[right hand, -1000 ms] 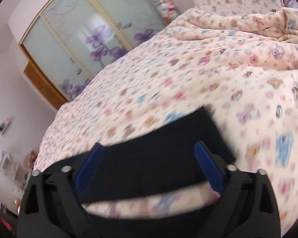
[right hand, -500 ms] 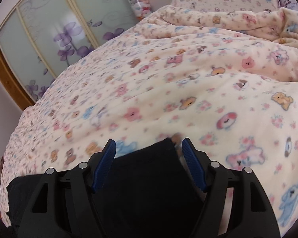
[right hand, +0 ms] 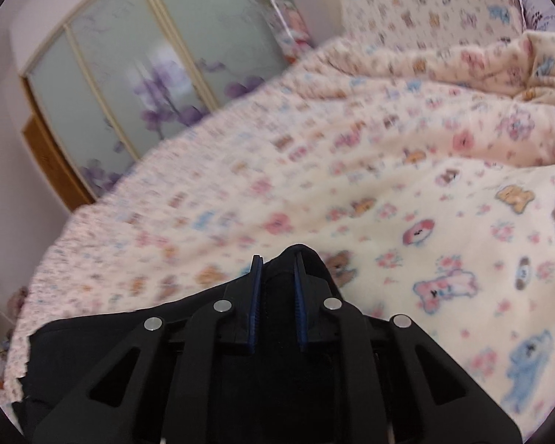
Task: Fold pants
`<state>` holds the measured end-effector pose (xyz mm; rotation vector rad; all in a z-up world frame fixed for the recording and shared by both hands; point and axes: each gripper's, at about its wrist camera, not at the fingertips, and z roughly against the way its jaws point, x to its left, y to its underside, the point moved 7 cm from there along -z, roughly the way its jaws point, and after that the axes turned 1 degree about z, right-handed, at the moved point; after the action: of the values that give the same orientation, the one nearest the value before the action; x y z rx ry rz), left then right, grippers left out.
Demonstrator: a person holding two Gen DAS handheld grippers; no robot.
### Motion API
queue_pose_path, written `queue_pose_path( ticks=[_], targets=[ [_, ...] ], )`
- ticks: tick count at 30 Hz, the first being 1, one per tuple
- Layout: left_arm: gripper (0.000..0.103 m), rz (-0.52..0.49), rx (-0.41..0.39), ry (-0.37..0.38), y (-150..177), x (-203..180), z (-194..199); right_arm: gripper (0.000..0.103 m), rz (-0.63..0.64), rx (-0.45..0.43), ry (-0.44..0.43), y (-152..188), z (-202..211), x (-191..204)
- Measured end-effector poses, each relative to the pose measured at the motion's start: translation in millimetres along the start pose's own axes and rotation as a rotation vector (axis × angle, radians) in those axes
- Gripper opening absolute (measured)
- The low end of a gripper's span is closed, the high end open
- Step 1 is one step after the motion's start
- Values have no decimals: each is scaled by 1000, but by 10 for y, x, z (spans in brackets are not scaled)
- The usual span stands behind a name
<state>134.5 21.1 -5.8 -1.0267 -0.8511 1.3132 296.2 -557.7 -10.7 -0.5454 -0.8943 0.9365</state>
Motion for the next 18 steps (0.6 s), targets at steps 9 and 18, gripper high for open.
queue_pose_path(
  ticks=[9,18],
  targets=[
    [101,50,-8,11,0,76,29,9,-13,-55,-203,332,970,139],
    [101,73,-39,6,-26,104,102,9,-106,45,-255,1091,1384,-22]
  ],
)
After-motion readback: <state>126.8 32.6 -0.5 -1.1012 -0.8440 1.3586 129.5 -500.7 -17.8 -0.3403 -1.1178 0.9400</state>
